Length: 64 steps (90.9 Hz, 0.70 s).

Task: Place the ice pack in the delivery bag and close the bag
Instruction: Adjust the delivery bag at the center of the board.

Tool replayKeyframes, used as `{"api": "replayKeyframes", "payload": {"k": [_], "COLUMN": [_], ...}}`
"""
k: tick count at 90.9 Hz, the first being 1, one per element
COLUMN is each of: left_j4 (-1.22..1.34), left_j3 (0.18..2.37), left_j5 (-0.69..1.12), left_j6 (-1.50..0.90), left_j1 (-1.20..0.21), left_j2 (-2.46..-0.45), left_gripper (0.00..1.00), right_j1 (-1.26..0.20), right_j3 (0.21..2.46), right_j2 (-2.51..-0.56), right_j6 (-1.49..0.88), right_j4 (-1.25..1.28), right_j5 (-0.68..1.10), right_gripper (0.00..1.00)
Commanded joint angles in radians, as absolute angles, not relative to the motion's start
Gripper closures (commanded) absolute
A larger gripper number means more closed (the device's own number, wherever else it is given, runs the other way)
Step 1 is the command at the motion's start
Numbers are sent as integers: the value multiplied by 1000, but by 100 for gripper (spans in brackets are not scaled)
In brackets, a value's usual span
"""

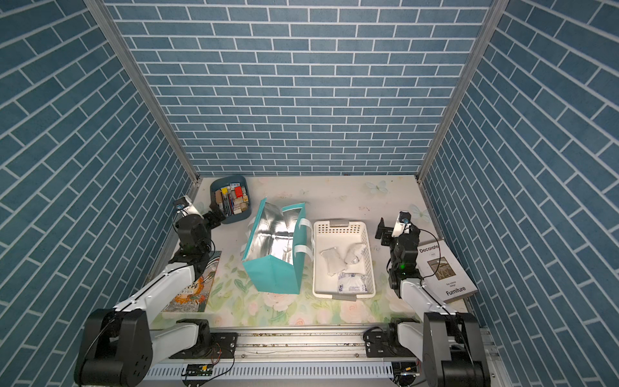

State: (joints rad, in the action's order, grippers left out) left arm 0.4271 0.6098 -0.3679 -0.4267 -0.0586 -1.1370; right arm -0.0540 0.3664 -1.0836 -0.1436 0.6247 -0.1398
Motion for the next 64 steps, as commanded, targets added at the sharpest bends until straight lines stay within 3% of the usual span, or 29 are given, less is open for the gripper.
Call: {"api": "replayKeyframes", "payload": {"k": [1, 11, 23, 47, 64], "left_j4": [1, -38, -183, -633, -908], "left_j3": [668, 724, 921, 1341, 1466], "left_j5": [-390, -181, 45, -152, -229], "left_j6": [-750, -735, -651, -461, -462], "left_j1": [-39, -22, -56, -410, -503], "left_j2": [-1079, -1056, -1100, -1244, -1323], "left_gripper": [0, 0, 0, 1, 0], "right_j1": [-53, -54, -53, -53, -53], "right_j3": [512, 577, 573, 644, 731], "right_j2": [-1031, -1024, -1022, -1047, -992], "right_j6": [-358, -486, -571, -514, -505], "right_j4": [124, -69, -85, -164, -274], "right_j5": [-237, -294, -269, -183, -118], "right_gripper": [0, 0, 0, 0, 0]}}
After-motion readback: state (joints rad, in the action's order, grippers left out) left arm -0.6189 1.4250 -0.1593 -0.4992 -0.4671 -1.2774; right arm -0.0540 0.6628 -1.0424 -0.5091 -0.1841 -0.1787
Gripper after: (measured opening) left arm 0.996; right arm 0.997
